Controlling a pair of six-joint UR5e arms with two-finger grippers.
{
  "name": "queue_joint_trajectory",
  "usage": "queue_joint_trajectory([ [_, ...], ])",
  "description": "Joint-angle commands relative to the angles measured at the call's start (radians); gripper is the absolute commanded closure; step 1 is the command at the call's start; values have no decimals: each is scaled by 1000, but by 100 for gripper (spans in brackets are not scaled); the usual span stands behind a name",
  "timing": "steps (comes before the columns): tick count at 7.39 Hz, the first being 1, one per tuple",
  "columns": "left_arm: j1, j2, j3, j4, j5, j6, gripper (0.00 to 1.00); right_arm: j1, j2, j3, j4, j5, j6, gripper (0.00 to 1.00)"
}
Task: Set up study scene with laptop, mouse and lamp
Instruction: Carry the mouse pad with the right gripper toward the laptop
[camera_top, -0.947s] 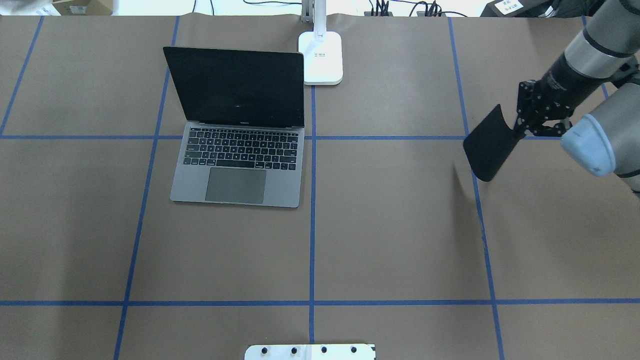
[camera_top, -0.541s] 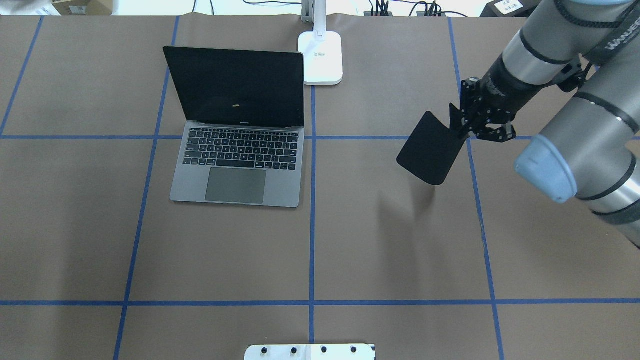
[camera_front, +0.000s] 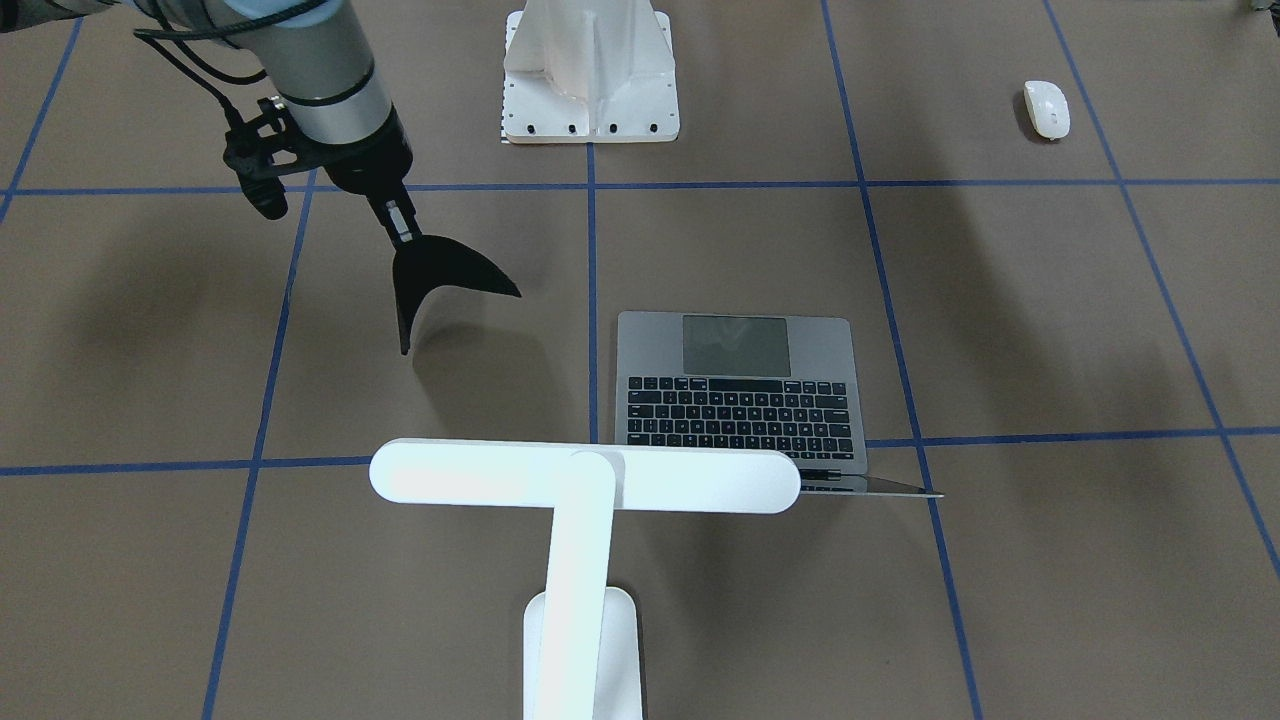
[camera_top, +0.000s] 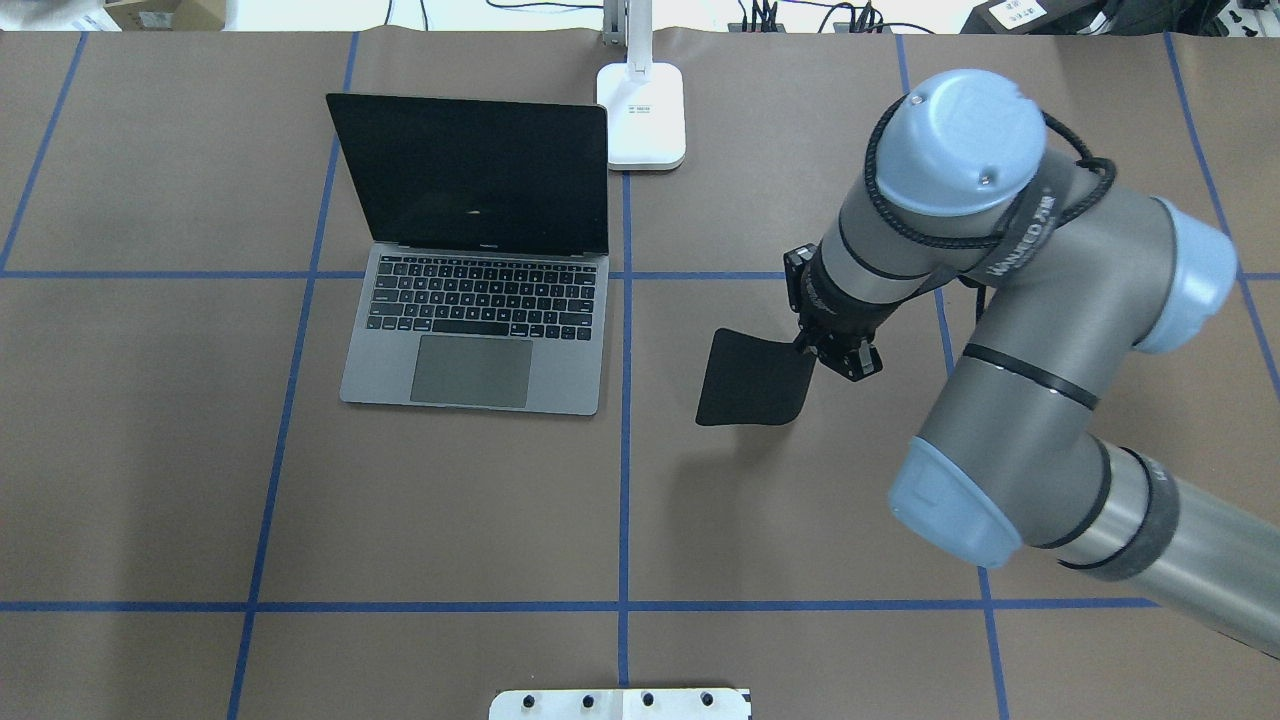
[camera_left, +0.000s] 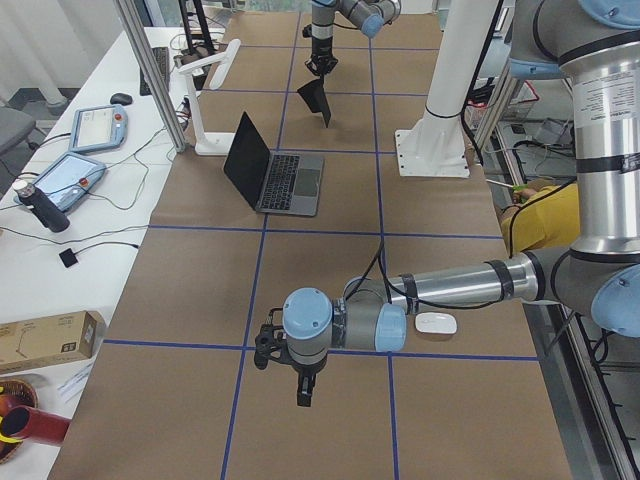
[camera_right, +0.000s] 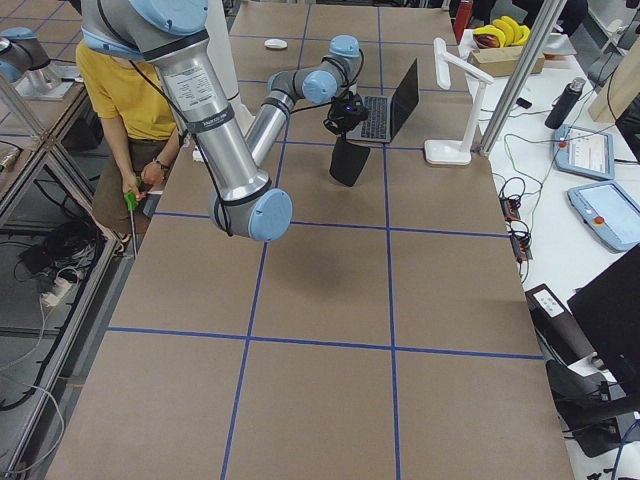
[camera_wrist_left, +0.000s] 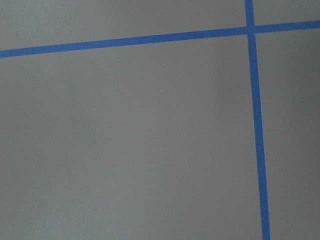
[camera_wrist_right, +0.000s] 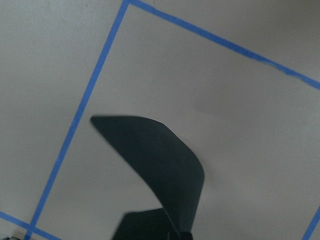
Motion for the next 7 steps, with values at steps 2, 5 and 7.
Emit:
queue_joint_trajectory([
  [2, -1, 4, 0, 0, -3, 2, 0, -5, 118, -226, 36, -81, 3, 100],
  [5, -1, 13, -3, 0, -3, 4, 0, 12, 224, -462, 217, -117, 33, 100],
  [7, -1, 15, 2, 0, -3, 4, 0, 11, 296, -590, 292, -144, 89, 100],
])
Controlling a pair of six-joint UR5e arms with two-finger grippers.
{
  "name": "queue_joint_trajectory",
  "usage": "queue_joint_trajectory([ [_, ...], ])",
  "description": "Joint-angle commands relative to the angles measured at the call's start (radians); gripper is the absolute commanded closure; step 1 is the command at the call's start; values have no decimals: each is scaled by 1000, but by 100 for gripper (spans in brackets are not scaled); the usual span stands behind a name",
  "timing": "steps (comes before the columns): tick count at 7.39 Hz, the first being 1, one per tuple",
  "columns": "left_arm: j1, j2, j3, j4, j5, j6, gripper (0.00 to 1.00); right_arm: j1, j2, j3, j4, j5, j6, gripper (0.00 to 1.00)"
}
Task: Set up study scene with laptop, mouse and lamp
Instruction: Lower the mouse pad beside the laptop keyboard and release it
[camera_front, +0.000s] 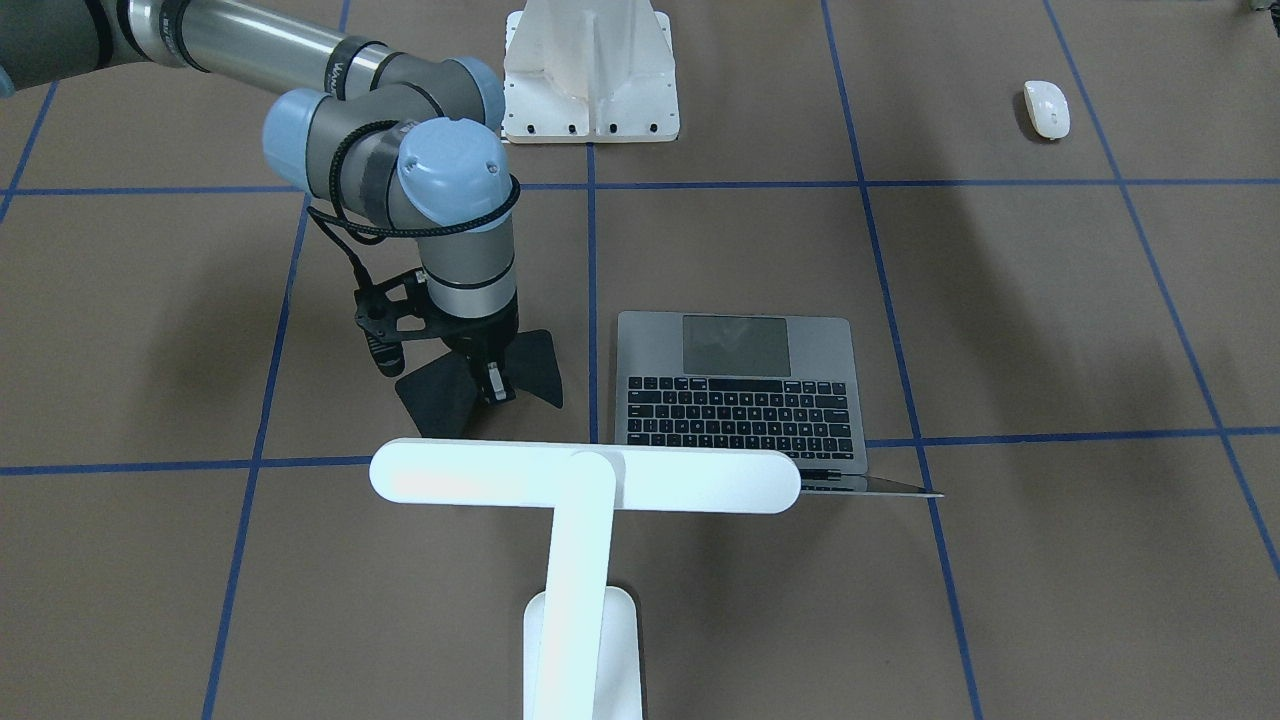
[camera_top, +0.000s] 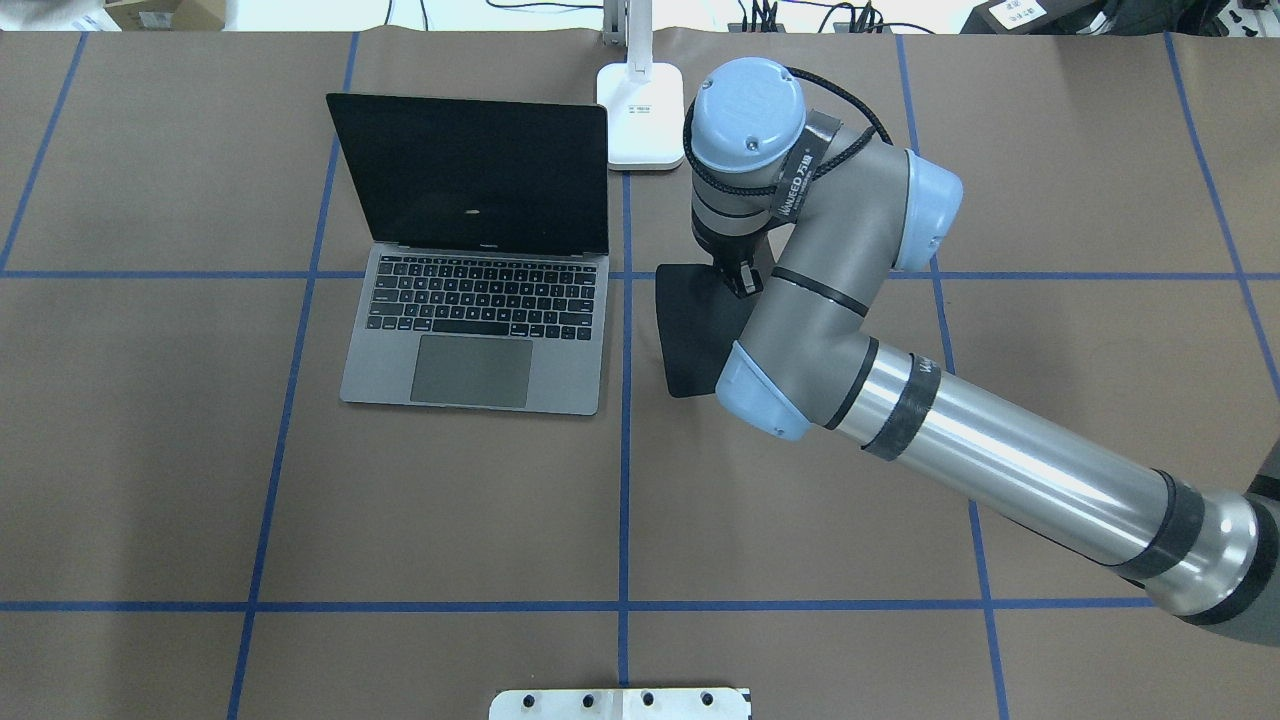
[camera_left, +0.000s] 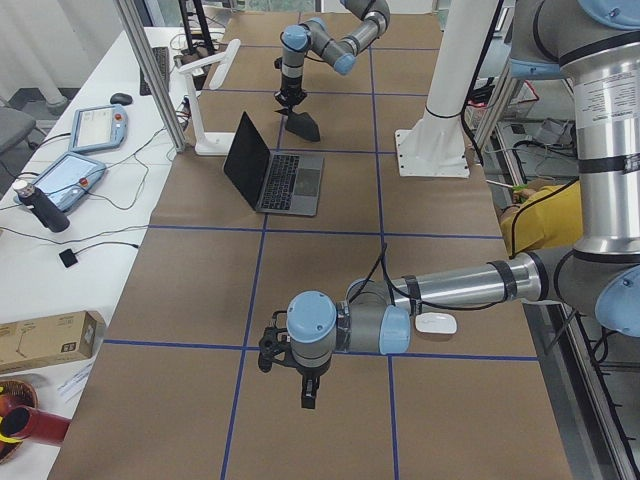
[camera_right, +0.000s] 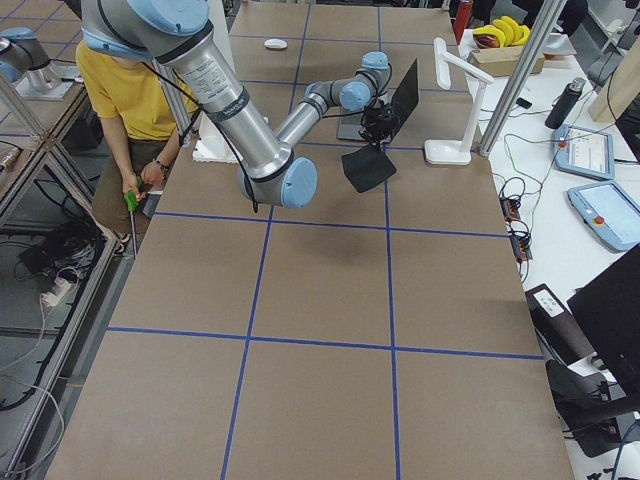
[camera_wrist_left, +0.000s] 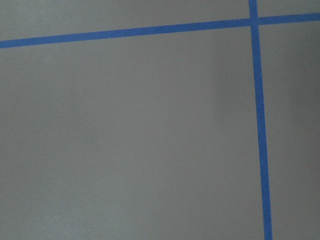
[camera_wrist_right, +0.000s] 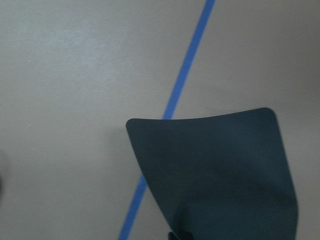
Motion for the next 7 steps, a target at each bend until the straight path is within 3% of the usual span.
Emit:
queue_joint_trajectory([
  [1, 0, 0, 7, 0, -2, 0, 0, 0, 49, -92, 45, -14, 40, 100],
  [4, 0, 0, 13, 0, 0, 2, 0, 1, 83, -145, 53, -25, 98, 100],
  [5, 0, 0, 14, 0, 0, 2, 0, 1, 83, -146, 55, -23, 110, 86],
  [6, 0, 0, 19, 0, 0, 2, 0, 1, 83, -145, 55, -23, 107, 1],
  [7, 0, 0, 19, 0, -2, 0, 0, 1, 85, -137, 56, -22, 104, 0],
])
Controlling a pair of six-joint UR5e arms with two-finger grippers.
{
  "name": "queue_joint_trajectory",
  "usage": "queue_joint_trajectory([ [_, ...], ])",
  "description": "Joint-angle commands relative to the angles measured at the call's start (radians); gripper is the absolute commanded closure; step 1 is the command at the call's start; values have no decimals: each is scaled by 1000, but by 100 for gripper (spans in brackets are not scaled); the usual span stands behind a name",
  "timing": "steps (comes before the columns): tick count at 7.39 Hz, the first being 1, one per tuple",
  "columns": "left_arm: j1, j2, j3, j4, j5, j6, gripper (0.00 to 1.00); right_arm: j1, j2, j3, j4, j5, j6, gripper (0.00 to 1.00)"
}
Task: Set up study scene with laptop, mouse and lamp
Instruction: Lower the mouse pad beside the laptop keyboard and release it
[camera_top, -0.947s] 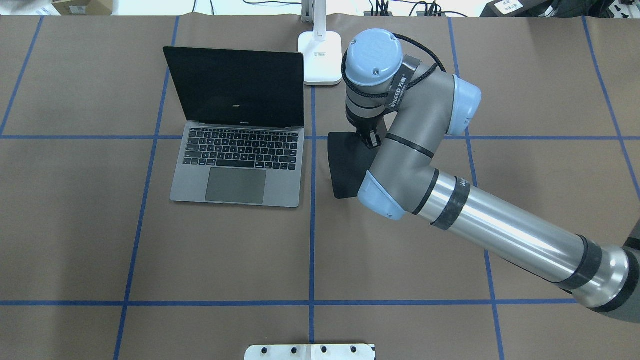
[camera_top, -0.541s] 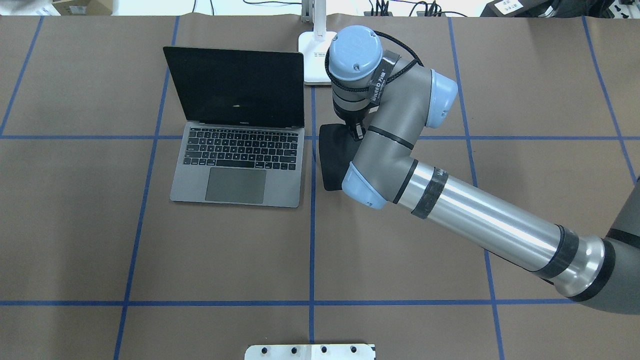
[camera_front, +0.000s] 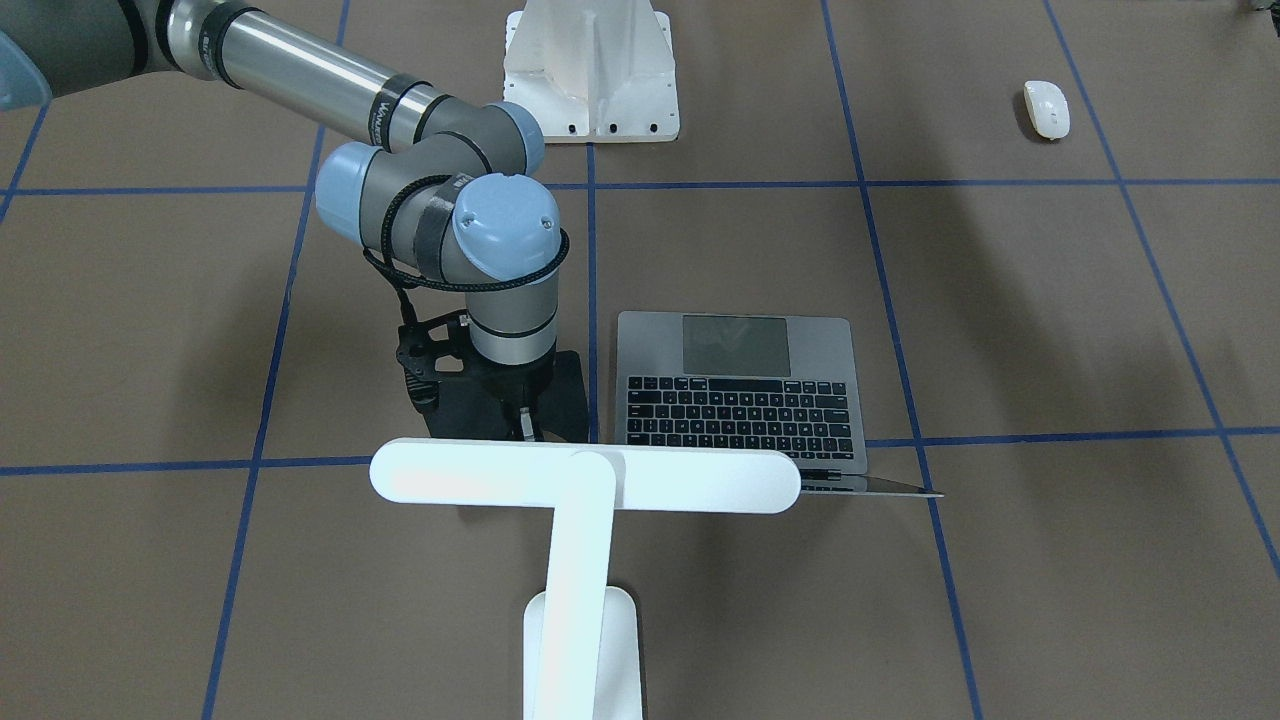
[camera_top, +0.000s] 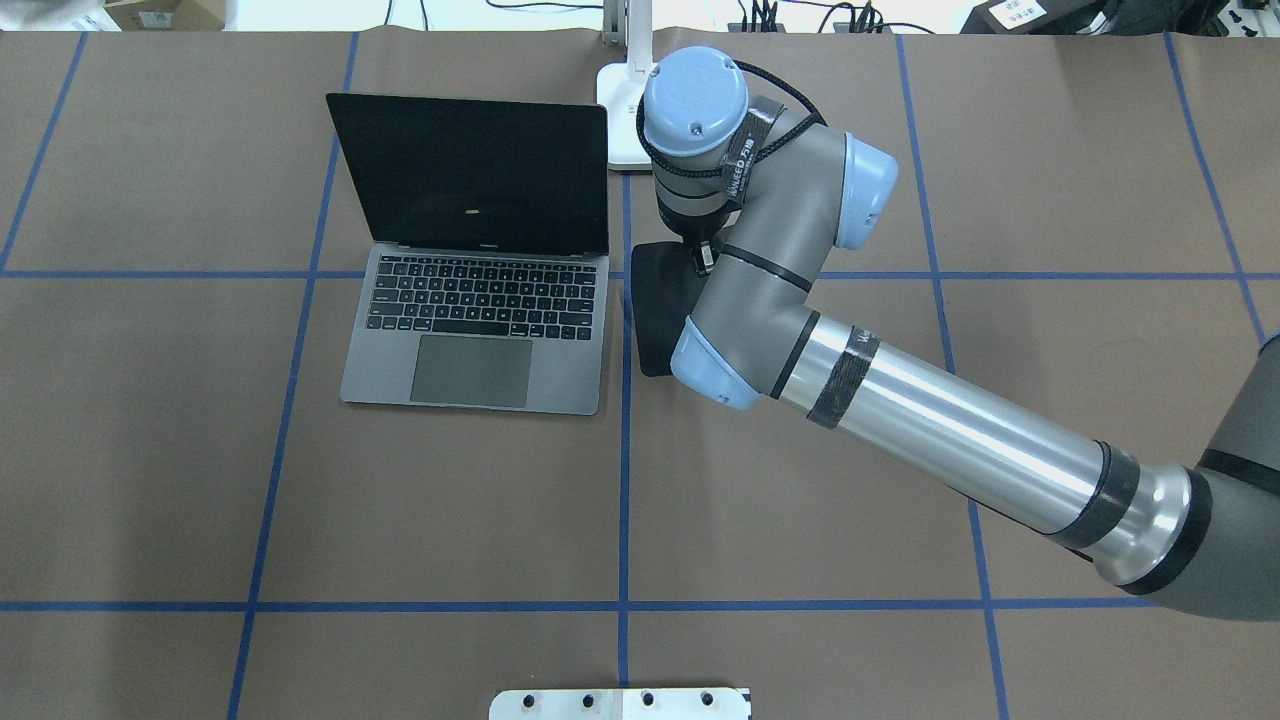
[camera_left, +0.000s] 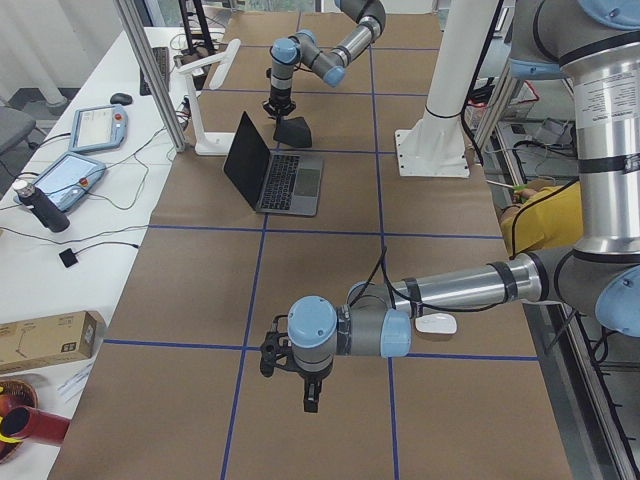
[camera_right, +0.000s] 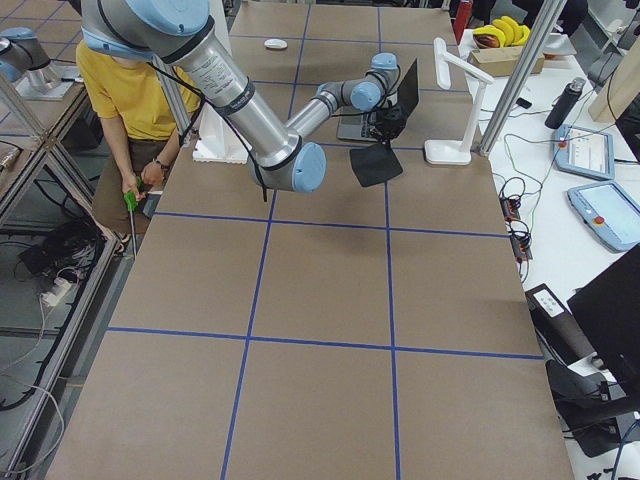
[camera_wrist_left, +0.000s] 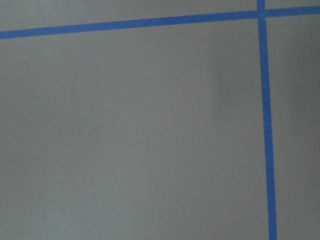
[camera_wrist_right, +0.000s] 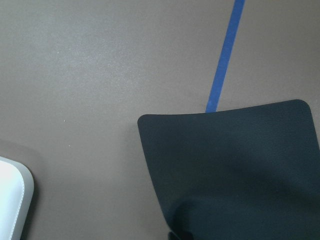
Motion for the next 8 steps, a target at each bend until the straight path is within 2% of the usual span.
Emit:
queue_joint_trajectory([
  [1, 0, 0, 2, 0, -1, -10, 0, 0, 3, 8, 9, 3, -6, 0],
  [2, 0, -2, 3, 1, 0, -13, 0, 5, 0, 22, 17, 7, -12, 0],
  [4, 0, -6, 0, 0, 0, -17, 0, 23, -46, 97, 6, 35, -147, 0],
  [6, 3, -18, -33, -9, 5, -15, 0, 44, -202, 279, 2, 46, -352, 0],
  [8, 8, -22, -97, -6, 3, -13, 0, 87, -331, 440, -84, 56, -620, 0],
])
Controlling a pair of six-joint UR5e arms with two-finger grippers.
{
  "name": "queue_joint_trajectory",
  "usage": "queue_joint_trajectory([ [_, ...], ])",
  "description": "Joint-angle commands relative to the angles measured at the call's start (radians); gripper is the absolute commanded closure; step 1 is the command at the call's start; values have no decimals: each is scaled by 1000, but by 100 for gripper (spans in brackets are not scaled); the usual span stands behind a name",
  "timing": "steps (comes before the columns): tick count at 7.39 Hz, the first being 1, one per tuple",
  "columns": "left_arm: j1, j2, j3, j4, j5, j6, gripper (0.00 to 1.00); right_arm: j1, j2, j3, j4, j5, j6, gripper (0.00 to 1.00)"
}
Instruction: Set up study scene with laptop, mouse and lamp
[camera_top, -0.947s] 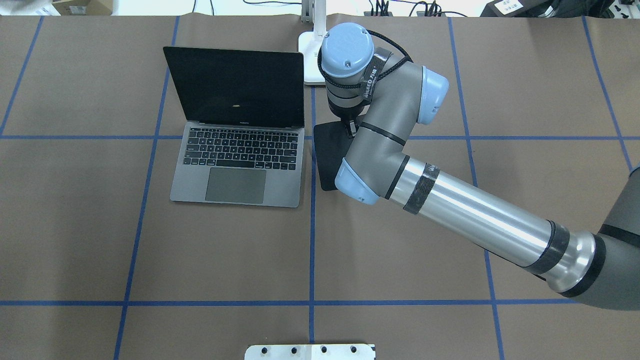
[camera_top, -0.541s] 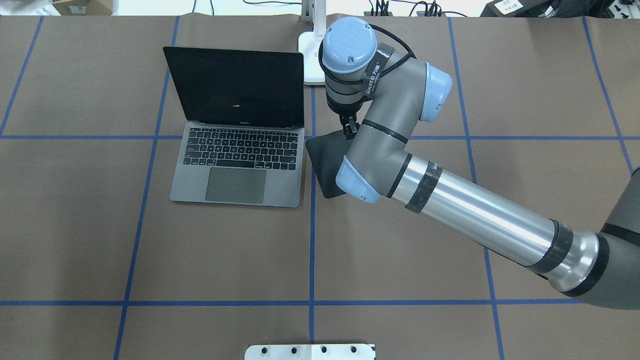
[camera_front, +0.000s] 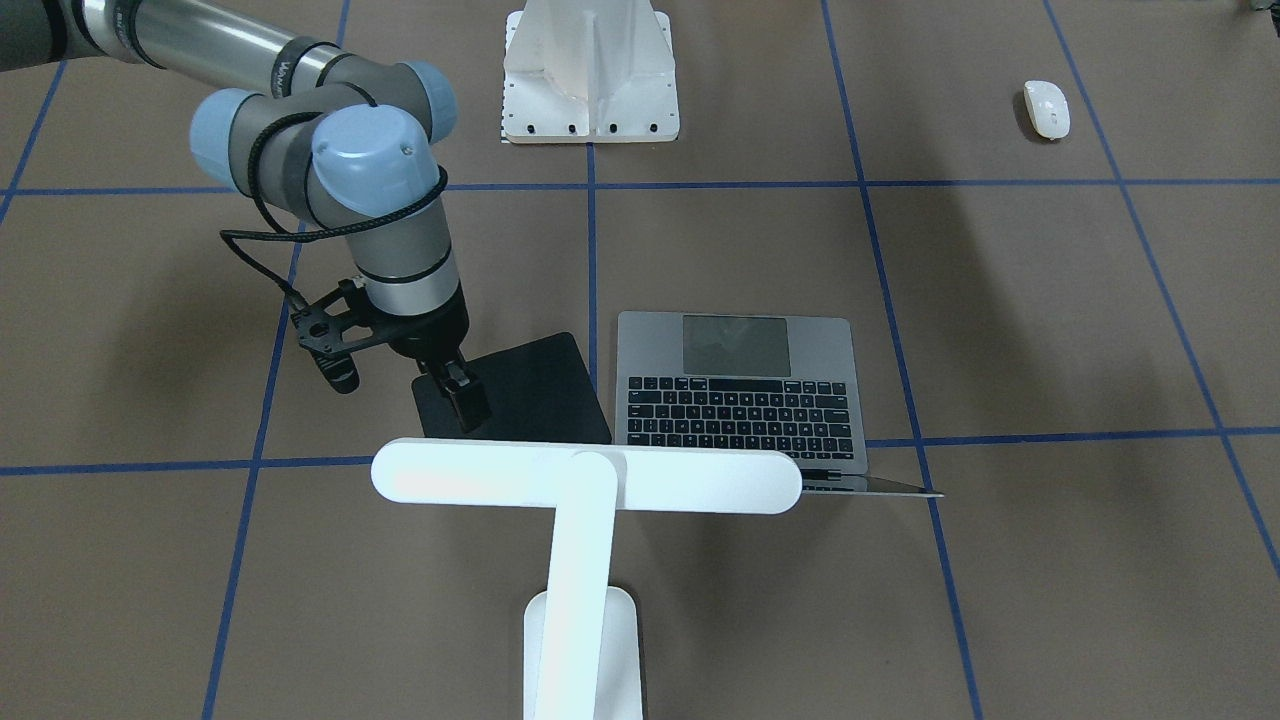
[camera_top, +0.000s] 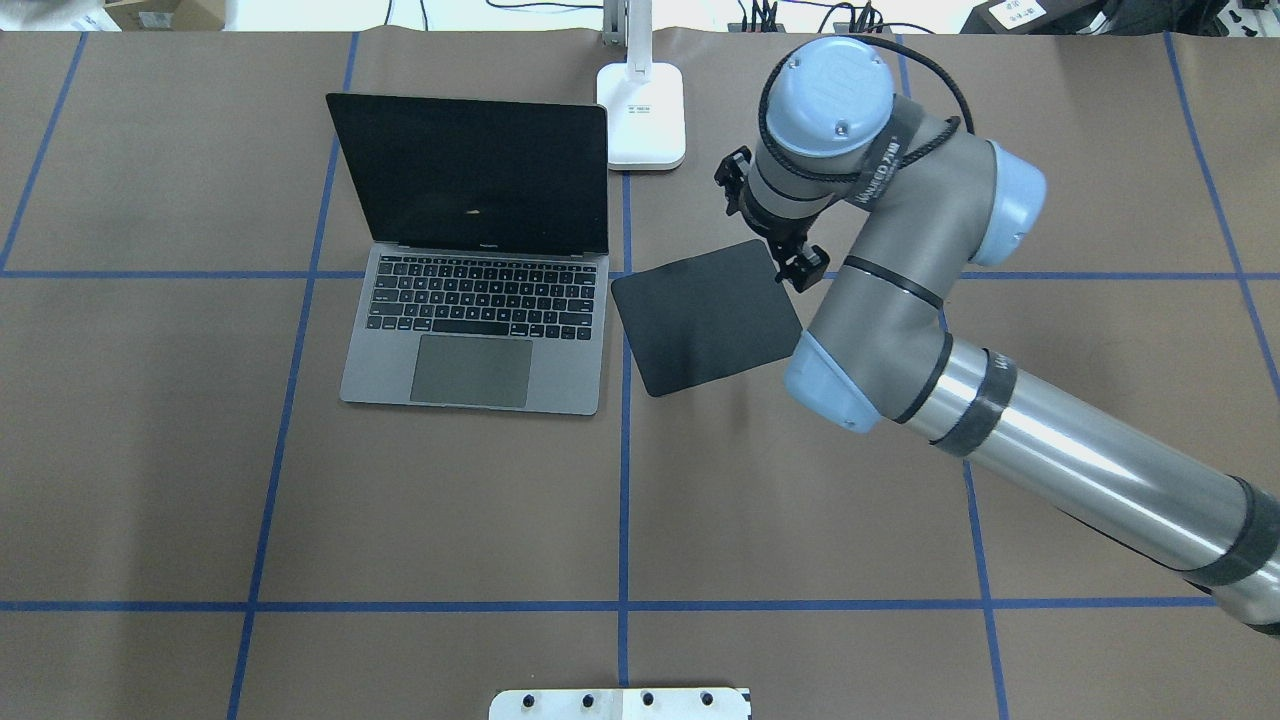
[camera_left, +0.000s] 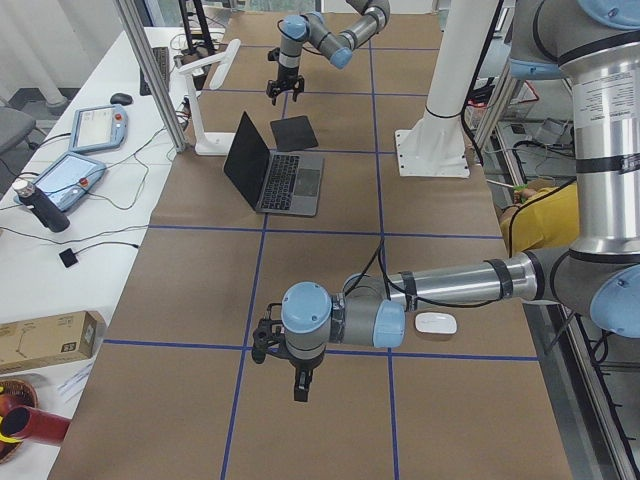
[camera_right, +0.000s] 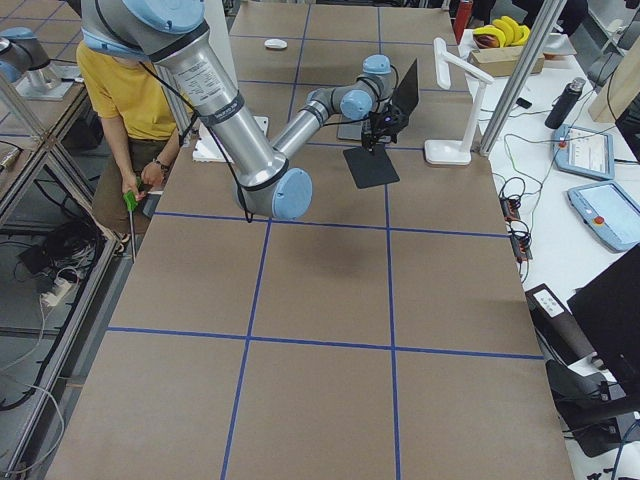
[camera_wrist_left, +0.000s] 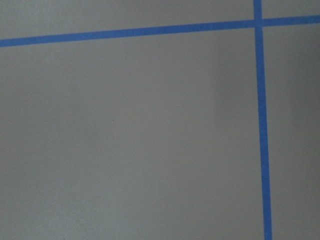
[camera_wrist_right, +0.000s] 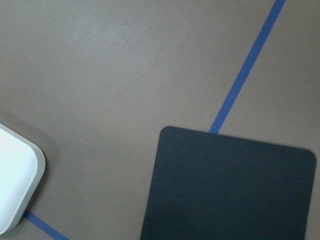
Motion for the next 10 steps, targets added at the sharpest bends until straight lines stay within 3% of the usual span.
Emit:
queue_joint_trajectory([
  [1, 1, 9, -73, -2, -11, 16, 0, 82, -134, 157, -104, 66, -368, 0],
  [3, 3, 63, -125, -56, -15, 17, 0, 216, -284, 225, -109, 194, -712, 0],
  [4, 6, 163, -168, -171, -100, 0, 0, 275, -364, 243, -107, 203, -911, 0],
  [5, 6, 174, -170, -193, -224, -20, 0, 342, -441, 243, -103, 209, -1141, 0],
  [6, 9, 181, -202, -225, -238, -125, 0, 422, -505, 240, -104, 245, -1339, 0],
  [8, 123, 250, -218, -389, -177, -274, 0, 594, -653, 236, -100, 357, -1646, 0],
  [10, 368, 345, -309, -407, -57, -441, 0, 669, -730, 234, -98, 384, -1758, 0],
])
